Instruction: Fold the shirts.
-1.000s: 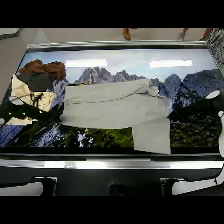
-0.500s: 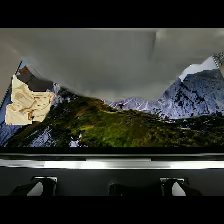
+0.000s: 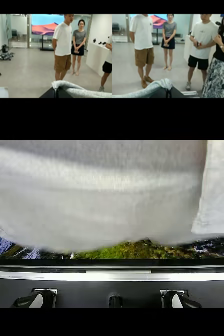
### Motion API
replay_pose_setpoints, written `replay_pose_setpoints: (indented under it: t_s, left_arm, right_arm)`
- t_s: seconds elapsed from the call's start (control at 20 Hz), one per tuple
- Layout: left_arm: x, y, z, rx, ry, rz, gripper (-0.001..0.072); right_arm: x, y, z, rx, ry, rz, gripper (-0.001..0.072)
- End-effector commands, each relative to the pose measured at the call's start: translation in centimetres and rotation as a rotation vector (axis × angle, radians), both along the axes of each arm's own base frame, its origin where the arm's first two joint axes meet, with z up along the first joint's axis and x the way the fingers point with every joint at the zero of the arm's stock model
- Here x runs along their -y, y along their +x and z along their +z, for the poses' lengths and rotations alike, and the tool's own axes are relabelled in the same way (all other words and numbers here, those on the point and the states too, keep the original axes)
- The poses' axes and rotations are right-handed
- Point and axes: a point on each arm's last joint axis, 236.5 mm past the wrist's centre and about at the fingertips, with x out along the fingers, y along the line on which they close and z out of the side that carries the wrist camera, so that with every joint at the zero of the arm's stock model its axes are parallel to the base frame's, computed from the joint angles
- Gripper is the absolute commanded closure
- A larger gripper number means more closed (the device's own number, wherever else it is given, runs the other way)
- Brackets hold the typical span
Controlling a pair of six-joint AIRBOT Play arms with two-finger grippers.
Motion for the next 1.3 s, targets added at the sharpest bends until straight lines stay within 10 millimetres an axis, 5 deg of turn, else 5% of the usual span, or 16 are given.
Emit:
replay_pose_setpoints:
  t_s: [0.0, 0.15, 0.3, 0.4, 0.55, 0.7, 0.9, 1.1, 1.25]
  left_arm:
    - [-1.1, 4.6, -6.1, -0.24, 0.008, -0.003, 0.0684]
    - [-2.5, 12.7, -17.7, -0.598, -0.029, -0.05, 0.0683]
    - [-3.4, 19.5, -32.8, -0.944, -0.069, -0.104, 0.0684]
    - [-3.5, 22.4, -42.4, -1.141, -0.122, -0.127, 0.0683]
    - [-3.5, 25.8, -51.9, -1.274, -0.174, -0.131, 0.0683]
    - [-3.7, 30.0, -54.8, -1.22, -0.229, -0.086, 0.0683]
    - [-3.6, 33.0, -54.7, -1.121, -0.273, -0.075, 0.0682]
    - [-3.3, 29.2, -54.7, -1.266, -0.248, -0.151, 0.0682]
    - [-2.1, 22.0, -55.8, -1.552, -0.201, -0.269, 0.0682]
  right_arm:
    - [1.7, 4.4, -5.1, -0.201, 0.037, 0.007, 0.0673]
    - [2.4, 13.1, -17.9, -0.637, 0.205, 0.157, 0.0673]
    - [2.3, 19.5, -32.3, -1.038, 0.401, 0.235, 0.0673]
    - [1.1, 23.4, -41.2, -1.229, 0.419, 0.218, 0.0673]
    - [-1.7, 30.6, -50.5, -1.239, 0.524, 0.207, 0.0673]
    - [-3.1, 35.9, -54.8, -1.123, 0.621, 0.214, 0.0673]
    - [-2.1, 38.7, -54.7, -1.002, 0.644, 0.189, 0.0672]
    - [-0.2, 34.6, -53.4, -1.134, 0.609, 0.2, 0.0672]
    - [0.6, 27.3, -55.3, -1.442, 0.588, 0.203, 0.0671]
